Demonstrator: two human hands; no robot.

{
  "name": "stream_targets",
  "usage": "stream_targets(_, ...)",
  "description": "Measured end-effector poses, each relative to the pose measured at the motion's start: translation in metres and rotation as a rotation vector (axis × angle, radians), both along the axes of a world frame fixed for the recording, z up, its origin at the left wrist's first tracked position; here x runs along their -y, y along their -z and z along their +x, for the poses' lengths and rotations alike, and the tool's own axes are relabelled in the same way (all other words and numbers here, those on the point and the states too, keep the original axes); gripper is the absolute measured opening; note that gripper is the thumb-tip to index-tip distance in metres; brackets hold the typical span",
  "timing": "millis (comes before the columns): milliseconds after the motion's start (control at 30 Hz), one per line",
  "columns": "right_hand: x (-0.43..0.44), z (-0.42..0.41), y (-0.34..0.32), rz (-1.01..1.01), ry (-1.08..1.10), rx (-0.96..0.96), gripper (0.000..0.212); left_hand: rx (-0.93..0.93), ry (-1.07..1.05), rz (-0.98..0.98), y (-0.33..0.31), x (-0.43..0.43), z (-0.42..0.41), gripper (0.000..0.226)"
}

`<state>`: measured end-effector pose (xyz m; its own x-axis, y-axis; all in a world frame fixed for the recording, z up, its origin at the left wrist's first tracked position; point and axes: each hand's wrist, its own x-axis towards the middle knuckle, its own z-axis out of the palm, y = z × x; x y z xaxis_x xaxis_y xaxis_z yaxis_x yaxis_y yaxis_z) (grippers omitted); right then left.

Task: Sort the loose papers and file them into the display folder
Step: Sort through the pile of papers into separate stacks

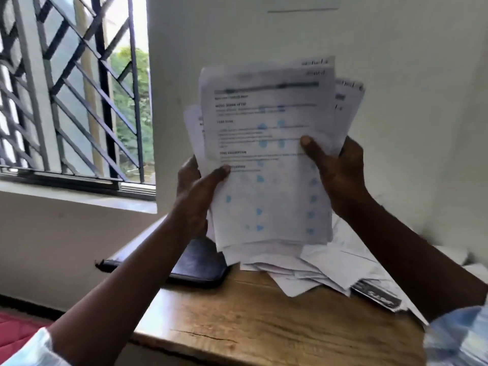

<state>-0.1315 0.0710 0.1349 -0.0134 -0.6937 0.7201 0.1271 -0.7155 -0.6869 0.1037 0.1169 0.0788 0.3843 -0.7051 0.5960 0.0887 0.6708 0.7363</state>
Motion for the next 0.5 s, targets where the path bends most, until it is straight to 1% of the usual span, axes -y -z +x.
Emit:
stream_targets(33,-0.006,-0.011,-0.001,-0.043,0.053,-0.01,0.043,0.02,-0.003,-0.016,-0.004,-0.003,-0.013,0.042)
stream_targets(67,-0.008,-0.02,0.003,-0.041,0.1,-0.004,0.053,0.046,-0.014,-0.011,-0.005,-0.006,-0.022,0.044)
stream_targets(133,-0.018,-0.037,0.027,0.064,0.169,0.031,0.07,0.148,-0.061,0.044,0.005,-0.013,-0.037,0.057)
stream_targets(200,-0.029,-0.047,0.068,0.185,0.219,0.026,0.076,0.241,-0.08,0.145,0.023,-0.018,-0.05,0.071)
stream_targets(267,-0.032,-0.056,0.106,0.225,0.256,0.013,0.065,0.239,-0.033,0.201,0.038,-0.02,-0.065,0.076)
stream_targets(333,-0.028,-0.061,0.122,0.226,0.287,-0.027,0.046,0.219,-0.026,0.199,0.042,-0.014,-0.081,0.062)
stream_targets(433,-0.022,-0.063,0.093,0.139,0.355,0.012,0.026,0.23,-0.196,0.09,0.017,-0.002,-0.096,0.033)
stream_targets(500,-0.029,-0.065,0.061,0.038,0.417,0.042,0.021,0.226,-0.289,-0.017,-0.005,-0.004,-0.104,0.024)
